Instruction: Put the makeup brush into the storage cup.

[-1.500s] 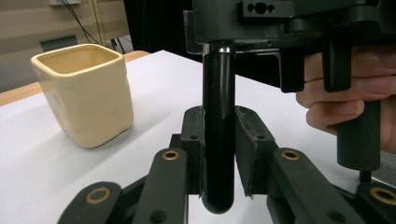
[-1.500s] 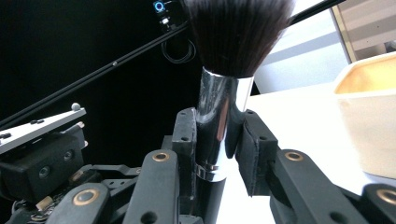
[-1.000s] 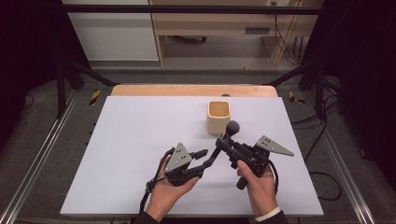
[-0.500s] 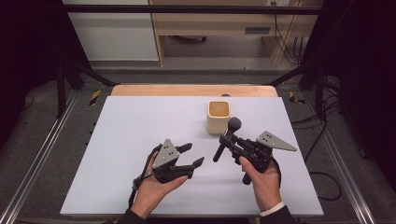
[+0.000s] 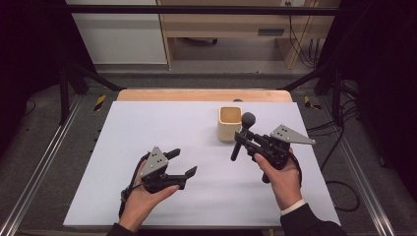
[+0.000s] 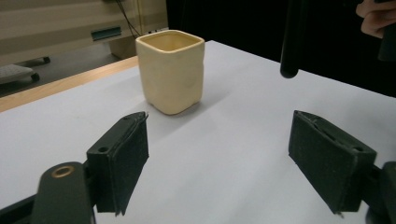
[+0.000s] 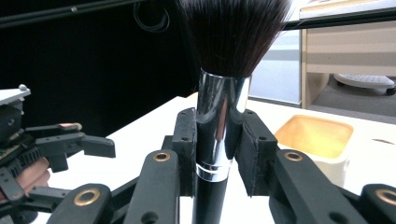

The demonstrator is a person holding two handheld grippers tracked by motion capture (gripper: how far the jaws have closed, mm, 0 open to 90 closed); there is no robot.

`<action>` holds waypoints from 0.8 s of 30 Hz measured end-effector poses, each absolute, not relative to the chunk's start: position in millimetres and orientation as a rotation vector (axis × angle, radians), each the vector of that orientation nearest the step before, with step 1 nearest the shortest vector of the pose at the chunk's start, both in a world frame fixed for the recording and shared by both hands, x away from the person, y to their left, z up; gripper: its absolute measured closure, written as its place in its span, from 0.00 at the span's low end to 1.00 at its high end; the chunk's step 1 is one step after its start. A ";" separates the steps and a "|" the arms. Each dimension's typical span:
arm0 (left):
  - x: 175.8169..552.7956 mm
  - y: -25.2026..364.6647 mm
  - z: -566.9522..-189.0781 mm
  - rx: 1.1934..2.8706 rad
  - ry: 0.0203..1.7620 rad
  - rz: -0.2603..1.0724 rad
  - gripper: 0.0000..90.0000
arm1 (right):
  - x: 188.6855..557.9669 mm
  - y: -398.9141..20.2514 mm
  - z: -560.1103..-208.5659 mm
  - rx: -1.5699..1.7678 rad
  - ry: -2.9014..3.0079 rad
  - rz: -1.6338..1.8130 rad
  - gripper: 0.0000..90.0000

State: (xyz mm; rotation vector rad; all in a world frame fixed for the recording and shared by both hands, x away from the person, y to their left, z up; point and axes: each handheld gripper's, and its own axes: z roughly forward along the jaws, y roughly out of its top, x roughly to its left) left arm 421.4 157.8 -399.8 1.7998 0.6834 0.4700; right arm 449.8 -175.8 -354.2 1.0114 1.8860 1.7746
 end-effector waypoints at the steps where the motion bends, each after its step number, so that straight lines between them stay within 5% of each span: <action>1: 421.6 161.7 -399.2 1.798 0.688 0.491 0.22 | 450.9 -175.5 -352.6 1.010 1.890 1.766 0.79; 24: 421.5 234.5 -404.5 1.715 0.755 0.600 0.06 | 475.5 -162.4 -328.2 0.961 1.885 1.653 0.79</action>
